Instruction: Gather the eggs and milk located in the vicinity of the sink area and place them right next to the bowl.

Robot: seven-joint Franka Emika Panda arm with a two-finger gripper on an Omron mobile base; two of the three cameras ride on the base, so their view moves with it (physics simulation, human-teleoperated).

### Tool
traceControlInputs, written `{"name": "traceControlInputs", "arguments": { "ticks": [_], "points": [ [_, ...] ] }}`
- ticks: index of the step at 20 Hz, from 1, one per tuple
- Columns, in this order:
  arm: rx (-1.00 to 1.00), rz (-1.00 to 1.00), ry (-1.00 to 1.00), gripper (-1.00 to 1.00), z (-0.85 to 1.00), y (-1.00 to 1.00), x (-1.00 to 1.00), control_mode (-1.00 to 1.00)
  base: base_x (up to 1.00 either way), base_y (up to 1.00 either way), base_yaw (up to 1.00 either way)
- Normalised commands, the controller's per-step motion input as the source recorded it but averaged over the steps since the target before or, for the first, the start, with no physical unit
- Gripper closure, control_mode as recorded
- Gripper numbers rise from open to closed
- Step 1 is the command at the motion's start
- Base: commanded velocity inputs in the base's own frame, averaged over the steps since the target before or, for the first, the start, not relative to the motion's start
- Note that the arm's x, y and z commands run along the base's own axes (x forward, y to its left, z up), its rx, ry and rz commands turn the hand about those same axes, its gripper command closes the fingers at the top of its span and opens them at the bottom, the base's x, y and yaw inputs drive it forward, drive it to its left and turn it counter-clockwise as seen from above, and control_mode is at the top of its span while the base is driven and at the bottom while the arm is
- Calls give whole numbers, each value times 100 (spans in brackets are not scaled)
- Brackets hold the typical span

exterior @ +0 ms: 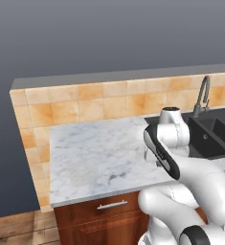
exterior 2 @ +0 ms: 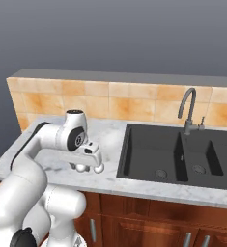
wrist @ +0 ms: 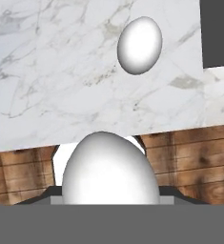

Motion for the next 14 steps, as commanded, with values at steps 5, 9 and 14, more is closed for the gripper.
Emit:
{"name": "traceControlInputs", "arguments": {
  "ticks": [5,9,14],
  "points": [
    [0,0,0,100,0,-3,0,-100,0,0,0],
    [0,0,0,100,0,-8,0,100,0,-53,0],
    [0,0,0,100,0,0,0,100,0,-98,1]
  ]
}}
